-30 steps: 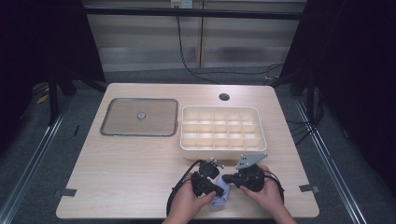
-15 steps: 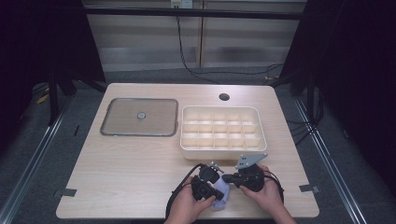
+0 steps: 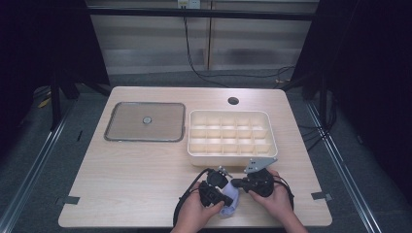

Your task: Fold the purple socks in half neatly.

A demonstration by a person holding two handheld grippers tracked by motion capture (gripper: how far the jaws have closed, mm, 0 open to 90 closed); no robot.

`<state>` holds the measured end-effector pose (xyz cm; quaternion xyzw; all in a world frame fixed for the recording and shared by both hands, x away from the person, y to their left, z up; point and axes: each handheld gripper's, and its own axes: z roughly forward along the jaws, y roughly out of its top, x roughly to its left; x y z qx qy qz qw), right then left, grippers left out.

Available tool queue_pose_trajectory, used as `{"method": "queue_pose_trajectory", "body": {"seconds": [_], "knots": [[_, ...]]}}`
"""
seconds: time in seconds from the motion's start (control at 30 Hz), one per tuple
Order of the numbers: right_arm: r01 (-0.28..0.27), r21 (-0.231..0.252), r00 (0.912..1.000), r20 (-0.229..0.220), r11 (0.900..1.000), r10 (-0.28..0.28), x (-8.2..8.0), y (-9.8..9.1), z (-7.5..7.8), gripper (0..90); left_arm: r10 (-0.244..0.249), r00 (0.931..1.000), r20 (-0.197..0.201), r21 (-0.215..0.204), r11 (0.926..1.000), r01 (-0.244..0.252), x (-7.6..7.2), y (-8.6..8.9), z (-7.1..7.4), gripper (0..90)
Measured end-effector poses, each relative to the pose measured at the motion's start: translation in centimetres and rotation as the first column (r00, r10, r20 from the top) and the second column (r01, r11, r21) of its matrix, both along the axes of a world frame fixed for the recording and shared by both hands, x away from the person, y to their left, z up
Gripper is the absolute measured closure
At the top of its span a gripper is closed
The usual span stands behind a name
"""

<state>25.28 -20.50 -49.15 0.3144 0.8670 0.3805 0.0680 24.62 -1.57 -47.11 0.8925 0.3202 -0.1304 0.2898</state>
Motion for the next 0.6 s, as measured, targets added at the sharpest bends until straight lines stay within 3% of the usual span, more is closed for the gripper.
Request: {"method": "queue_pose_trajectory", "body": {"seconds": [0.43, 0.6], "knots": [[-0.011, 0.006, 0.9997, 0.022, 0.9999, 0.011, -0.5, 0.0, 1.0, 90.0, 0.03, 0.9995, 0.009, -0.013, 0.9995, -0.03, 0.4, 0.1, -0.1, 90.0], [-0.022, -0.002, 0.9996, 0.02, 0.9998, 0.022, -0.7, 0.2, 1.1, 90.0, 0.02, 0.9995, 0.023, -0.007, 0.9998, -0.02, 0.1, 0.1, -0.1, 90.0]]}}
